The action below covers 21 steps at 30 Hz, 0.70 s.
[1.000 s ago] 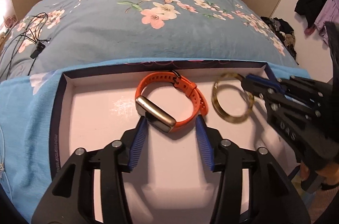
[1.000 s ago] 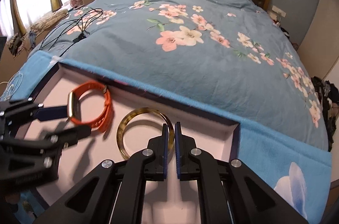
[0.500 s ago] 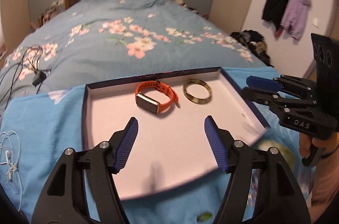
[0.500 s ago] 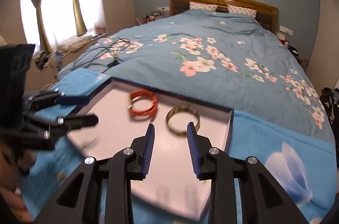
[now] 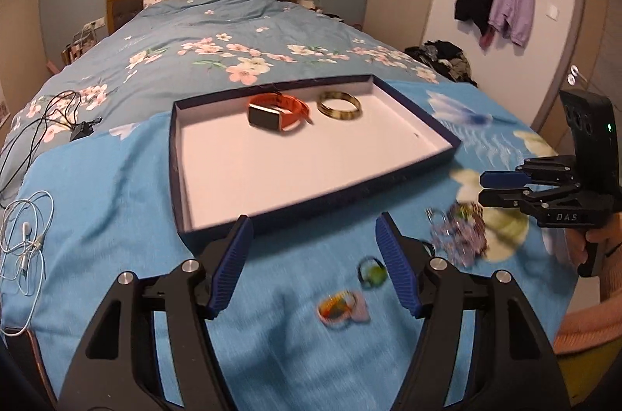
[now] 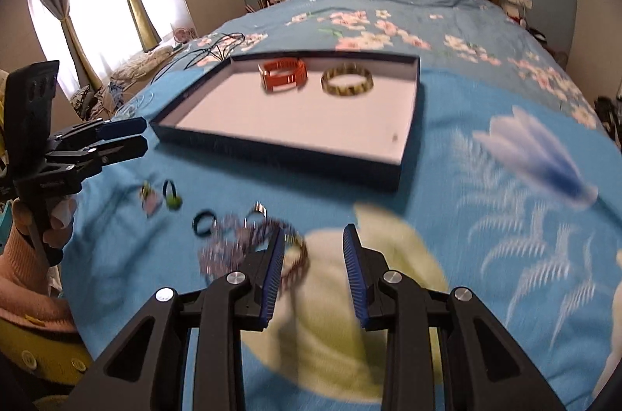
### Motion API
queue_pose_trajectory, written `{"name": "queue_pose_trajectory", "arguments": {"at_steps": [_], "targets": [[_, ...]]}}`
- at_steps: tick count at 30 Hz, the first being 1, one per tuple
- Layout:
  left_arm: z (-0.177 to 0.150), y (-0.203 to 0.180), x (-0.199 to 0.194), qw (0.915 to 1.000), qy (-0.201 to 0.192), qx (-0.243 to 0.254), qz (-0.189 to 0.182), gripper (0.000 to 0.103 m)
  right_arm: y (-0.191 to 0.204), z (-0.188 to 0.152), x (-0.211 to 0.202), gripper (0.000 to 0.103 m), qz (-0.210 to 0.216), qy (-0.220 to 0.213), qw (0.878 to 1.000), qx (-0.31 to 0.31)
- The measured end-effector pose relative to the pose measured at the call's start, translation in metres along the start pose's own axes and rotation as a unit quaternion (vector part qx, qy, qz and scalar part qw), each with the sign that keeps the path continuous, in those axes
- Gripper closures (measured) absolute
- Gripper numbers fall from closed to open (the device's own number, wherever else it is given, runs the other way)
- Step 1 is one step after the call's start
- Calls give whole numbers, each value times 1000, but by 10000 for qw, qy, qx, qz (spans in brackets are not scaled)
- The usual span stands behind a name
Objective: Organize jewelry
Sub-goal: 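Lift both open tools out of the box toward the remaining jewelry, then grasp the purple beaded bracelet with the right tool while the left tool grasps the black ring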
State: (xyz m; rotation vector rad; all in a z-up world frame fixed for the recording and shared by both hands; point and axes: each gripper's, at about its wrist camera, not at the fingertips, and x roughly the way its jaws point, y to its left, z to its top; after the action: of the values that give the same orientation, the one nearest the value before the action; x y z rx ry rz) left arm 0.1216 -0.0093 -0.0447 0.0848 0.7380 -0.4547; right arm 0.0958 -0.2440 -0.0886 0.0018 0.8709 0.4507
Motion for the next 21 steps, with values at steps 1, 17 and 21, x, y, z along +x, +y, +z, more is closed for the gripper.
{"name": "queue_pose_trajectory", "arguments": {"at_steps": [1, 17, 21], "targets": [[-3, -1, 0, 10000, 24, 36, -13, 38, 1, -3, 1, 74, 15, 33, 10000, 29], [-20, -24, 5, 9991, 192, 295, -220, 38, 9, -18, 5, 102, 13, 9, 9997, 240], [-21, -22, 3, 9992, 184, 263, -230, 38, 11, -14, -9, 102, 173, -233, 9993, 251]]}}
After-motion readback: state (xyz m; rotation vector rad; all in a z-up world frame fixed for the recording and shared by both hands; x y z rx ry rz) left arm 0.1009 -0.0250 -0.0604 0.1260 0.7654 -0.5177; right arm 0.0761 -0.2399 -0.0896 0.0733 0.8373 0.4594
